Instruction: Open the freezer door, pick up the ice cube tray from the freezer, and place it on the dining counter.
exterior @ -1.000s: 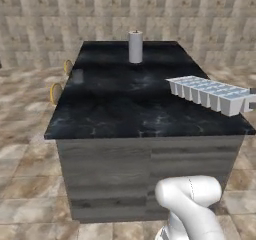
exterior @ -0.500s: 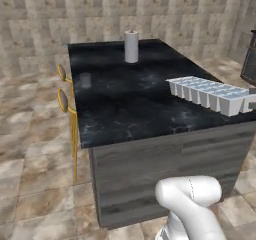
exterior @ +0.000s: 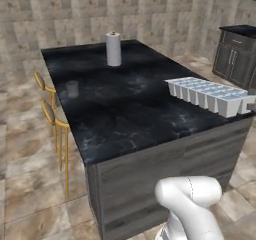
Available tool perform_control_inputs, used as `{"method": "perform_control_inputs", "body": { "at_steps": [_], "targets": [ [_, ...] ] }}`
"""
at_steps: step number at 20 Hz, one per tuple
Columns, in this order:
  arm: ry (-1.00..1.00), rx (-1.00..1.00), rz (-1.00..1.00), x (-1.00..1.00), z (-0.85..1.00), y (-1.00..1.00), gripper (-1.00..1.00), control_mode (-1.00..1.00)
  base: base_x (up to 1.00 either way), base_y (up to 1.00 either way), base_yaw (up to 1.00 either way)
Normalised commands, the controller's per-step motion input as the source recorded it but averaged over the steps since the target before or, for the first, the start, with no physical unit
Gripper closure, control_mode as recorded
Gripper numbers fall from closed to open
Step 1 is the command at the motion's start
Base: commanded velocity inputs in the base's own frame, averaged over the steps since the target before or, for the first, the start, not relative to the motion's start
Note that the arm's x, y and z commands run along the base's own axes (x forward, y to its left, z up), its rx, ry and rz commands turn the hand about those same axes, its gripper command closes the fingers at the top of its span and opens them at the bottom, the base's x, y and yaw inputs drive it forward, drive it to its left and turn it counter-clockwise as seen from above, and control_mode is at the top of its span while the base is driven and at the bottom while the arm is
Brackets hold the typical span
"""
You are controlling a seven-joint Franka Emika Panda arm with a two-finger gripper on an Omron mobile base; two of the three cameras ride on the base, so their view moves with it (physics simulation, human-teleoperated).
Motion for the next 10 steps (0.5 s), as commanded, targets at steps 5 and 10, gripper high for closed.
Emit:
{"method": "perform_control_inputs", "body": {
  "at_steps": [5, 10],
  "targets": [
    [0.00, 0.00, 0.00, 0.00, 0.00, 0.00, 1.00, 1.00, 0.51, 0.27, -0.05],
    [0.00, 0.00, 0.00, 0.00, 0.00, 0.00, 1.00, 1.00, 0.50, 0.41, 0.00]
  ]
}}
